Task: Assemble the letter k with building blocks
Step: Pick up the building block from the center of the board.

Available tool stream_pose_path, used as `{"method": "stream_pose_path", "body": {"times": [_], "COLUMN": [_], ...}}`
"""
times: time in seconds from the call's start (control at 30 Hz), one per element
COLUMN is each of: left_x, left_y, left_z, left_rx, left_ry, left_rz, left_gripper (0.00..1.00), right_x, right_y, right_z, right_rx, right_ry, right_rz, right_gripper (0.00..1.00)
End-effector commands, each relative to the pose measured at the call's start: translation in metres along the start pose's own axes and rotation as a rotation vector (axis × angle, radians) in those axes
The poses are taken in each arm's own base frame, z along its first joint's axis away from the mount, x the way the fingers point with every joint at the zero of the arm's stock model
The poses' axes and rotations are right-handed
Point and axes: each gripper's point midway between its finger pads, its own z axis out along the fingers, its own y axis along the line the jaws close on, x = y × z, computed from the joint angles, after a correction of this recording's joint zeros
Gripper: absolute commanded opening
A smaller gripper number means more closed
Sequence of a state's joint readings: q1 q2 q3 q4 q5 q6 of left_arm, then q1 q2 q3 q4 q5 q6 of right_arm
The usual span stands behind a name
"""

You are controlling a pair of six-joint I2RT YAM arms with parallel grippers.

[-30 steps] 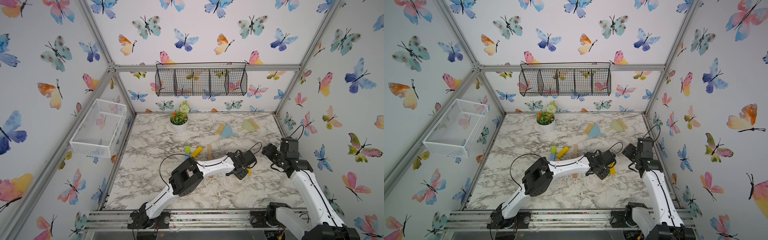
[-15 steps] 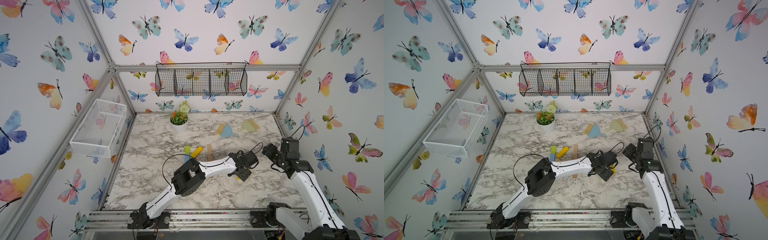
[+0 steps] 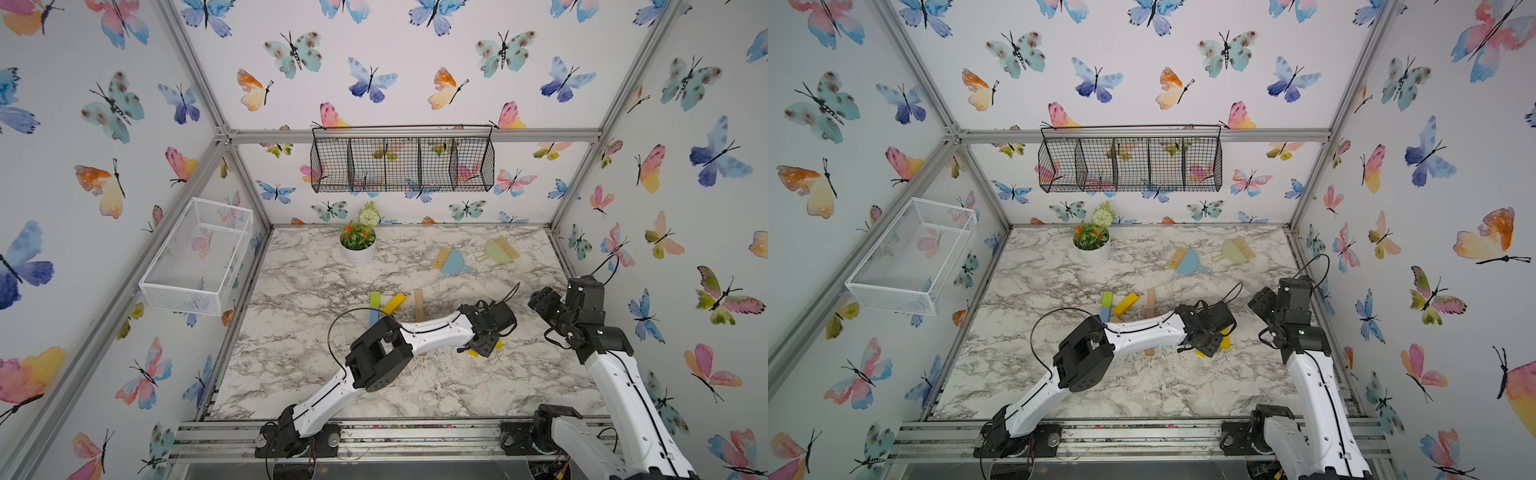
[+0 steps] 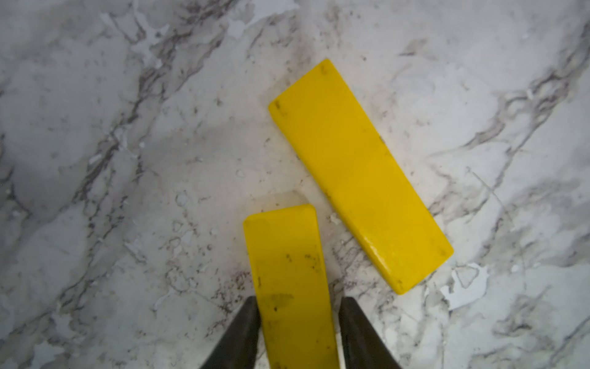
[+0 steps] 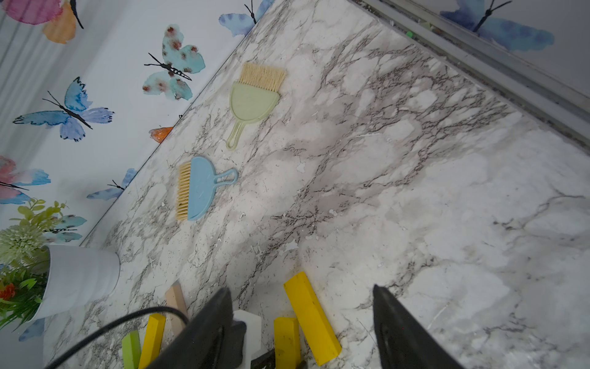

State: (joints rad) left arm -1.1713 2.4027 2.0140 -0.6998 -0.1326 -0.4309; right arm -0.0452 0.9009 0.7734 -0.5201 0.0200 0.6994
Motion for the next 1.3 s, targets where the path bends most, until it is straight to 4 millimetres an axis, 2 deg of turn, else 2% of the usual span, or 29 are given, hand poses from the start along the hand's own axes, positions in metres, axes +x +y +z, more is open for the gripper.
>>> {"method": "stream_pose_path", "body": {"times": [0.0,0.13,0.23,0.4,0.67,0.8,1.03,1.27], "left_x": [0.011,0.012,0.012,0.005,-0.029,-0.041,-0.049,-0.042], "left_y": [0.014,0.020,0.024,0.042,0.065,0.077,0.098,0.121], "left_z": [0.007,0.006,0.006,-0.002,-0.043,-0.057,-0.057,-0.044], "left_rx": [-0.057,-0.075,-0.079,-0.134,-0.052,-0.032,-0.009,0.020], "left_ry": [0.048,0.058,0.063,0.045,-0.067,-0.122,-0.133,-0.105], "left_rz": [0.010,0.052,0.105,0.239,0.286,0.311,0.303,0.259], "left_gripper": [0.32,0.22,0.19,0.15,0.16,0.17,0.18,0.18], "right_x": [0.001,0.002,0.002,0.004,0.025,0.032,0.038,0.043], "right_y": [-0.005,-0.005,-0.004,-0.003,0.011,0.017,0.018,0.017], "right_z": [0.000,0.001,0.001,0.004,0.020,0.023,0.030,0.037], "right_rx": [0.023,0.022,0.019,0.013,-0.107,-0.144,-0.167,-0.161], "right_ry": [0.005,0.007,0.009,0.019,0.097,0.127,0.143,0.174], "right_rz": [0.013,0.012,0.011,0.008,-0.032,-0.076,-0.093,-0.099], "right_gripper": [0.71,0.71,0.71,0.71,0.70,0.70,0.69,0.69]}}
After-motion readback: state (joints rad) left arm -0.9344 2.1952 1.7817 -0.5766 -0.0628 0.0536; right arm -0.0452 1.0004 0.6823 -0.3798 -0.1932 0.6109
